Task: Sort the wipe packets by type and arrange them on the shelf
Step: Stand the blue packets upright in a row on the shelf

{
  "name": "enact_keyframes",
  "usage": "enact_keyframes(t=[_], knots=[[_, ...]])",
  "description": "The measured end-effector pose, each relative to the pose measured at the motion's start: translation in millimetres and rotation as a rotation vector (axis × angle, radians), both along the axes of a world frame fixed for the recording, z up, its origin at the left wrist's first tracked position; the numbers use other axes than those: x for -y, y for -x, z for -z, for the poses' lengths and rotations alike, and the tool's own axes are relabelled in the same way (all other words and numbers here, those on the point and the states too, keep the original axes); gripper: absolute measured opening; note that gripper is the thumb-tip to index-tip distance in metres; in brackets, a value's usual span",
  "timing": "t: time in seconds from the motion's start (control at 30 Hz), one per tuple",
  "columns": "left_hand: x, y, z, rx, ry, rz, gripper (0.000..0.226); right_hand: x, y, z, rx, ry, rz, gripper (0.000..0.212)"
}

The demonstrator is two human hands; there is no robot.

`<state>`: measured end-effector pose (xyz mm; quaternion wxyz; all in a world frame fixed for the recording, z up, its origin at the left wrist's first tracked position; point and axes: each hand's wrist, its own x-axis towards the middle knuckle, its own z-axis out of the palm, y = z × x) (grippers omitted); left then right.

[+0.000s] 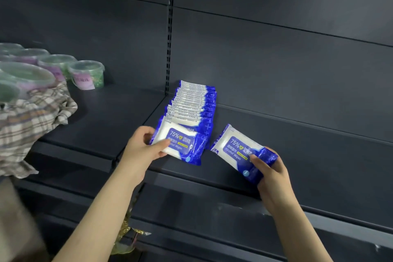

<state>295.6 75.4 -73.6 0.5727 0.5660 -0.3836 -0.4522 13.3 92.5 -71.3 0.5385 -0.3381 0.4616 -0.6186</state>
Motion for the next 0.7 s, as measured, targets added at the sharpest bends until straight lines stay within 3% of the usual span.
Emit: enact_keyframes(t=[0.1, 0.2, 0.43, 0.57, 0.7], knots=[[13, 3, -1, 0.312, 0.05, 0.001, 0.027, 3, -7, 1, 0.004, 0.044, -0.071, 0.023], [20, 2, 0, 0.505, 0.064, -0.037, 0.028, 7, -25, 5, -0.174, 0.074, -0.123, 0.024], [22, -21, 6, 0.461, 0.057, 0.081, 0.003, 24, -76, 10, -0.612, 0.137, -0.003, 0.025], [20, -29, 6, 0.348, 0.022, 0.152, 0.019, 33, -97, 13, -0.708, 0.184, 0.022, 0.027], [19, -28, 9, 0.447, 0.074, 0.167, 0.043, 39, -111, 14, -0.717, 0.198, 0.001, 0.03]])
